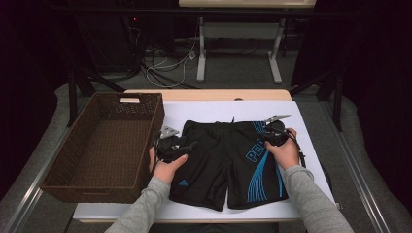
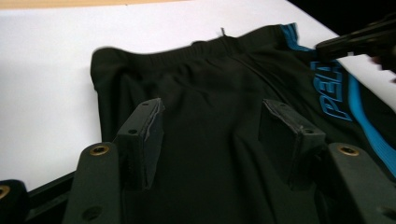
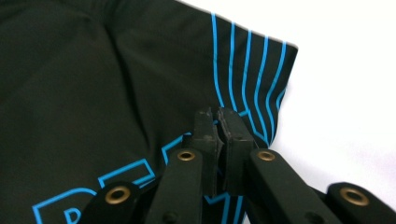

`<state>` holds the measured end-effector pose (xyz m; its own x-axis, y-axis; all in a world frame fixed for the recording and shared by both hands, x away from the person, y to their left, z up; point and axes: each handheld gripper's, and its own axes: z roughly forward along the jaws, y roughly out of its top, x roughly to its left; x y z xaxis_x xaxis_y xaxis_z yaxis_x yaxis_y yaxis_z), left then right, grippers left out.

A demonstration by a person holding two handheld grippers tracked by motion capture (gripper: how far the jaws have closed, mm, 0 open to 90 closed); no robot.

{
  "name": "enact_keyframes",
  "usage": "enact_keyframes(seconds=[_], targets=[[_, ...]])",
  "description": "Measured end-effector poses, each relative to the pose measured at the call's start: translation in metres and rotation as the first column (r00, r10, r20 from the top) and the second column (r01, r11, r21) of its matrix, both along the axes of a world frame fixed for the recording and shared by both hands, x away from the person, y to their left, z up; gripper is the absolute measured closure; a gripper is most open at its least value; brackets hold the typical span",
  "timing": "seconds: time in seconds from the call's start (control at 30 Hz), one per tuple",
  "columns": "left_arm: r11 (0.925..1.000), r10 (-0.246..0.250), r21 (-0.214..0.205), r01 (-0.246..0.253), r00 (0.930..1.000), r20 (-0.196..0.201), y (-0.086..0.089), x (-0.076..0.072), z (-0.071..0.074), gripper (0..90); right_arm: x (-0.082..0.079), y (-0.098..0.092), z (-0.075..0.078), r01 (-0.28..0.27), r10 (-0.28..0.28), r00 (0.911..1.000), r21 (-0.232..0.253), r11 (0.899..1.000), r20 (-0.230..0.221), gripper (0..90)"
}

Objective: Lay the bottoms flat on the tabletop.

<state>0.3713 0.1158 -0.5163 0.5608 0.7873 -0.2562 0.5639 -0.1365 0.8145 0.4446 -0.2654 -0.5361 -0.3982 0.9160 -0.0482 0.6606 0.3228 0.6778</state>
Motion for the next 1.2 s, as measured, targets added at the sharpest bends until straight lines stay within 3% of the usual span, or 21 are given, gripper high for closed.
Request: enact_keyframes(seconds=[0.1,0.33,0.53,0.7,0.83,0.93,1.0,1.13,1.2], targets=[[1.0000,-0.006,-0.007,0.006,0.9999,-0.009,0.007,-0.016,0.001,39.1,-0.002,-0.004,-0.005,0.019,-0.019,0.9997,0.025,1.000,-0.012,88.2],[0.9994,-0.034,0.002,0.034,0.9991,0.025,0.017,-0.058,0.005,36.3,-0.013,-0.019,-0.013,0.057,-0.055,0.9976,0.068,0.996,-0.043,90.0],[0.9995,-0.032,-0.001,0.032,0.9993,0.019,0.024,-0.082,-0.001,33.6,-0.032,-0.025,-0.017,0.042,-0.036,0.9983,0.131,0.991,-0.046,90.0],[0.9994,-0.030,0.019,0.029,0.9995,0.014,0.028,-0.096,-0.010,31.5,-0.049,-0.024,-0.020,0.027,-0.026,0.9996,0.134,0.991,-0.009,90.0],[0.9997,-0.021,0.011,0.021,0.9996,0.018,0.028,-0.107,-0.011,31.2,-0.055,-0.019,-0.020,0.029,-0.031,0.9995,0.096,0.995,0.012,90.0],[0.9988,-0.024,0.043,0.023,0.9992,0.032,0.023,-0.116,-0.014,31.1,-0.058,-0.017,-0.020,0.034,-0.038,0.9983,0.097,0.995,0.044,81.2],[0.9989,-0.028,0.038,0.027,0.9994,0.021,0.024,-0.117,-0.017,31.3,-0.060,-0.016,-0.018,0.026,-0.032,0.9977,0.107,0.994,0.059,76.3],[0.9998,0.012,0.015,-0.011,0.9993,-0.034,0.025,-0.116,-0.027,31.3,-0.066,-0.016,-0.011,0.020,-0.033,0.9938,0.124,0.992,0.106,66.6],[0.9995,0.028,0.016,-0.027,0.9991,-0.033,0.025,-0.117,-0.031,32.4,-0.069,-0.015,-0.007,0.015,-0.033,0.9908,0.135,0.991,0.131,62.0]])
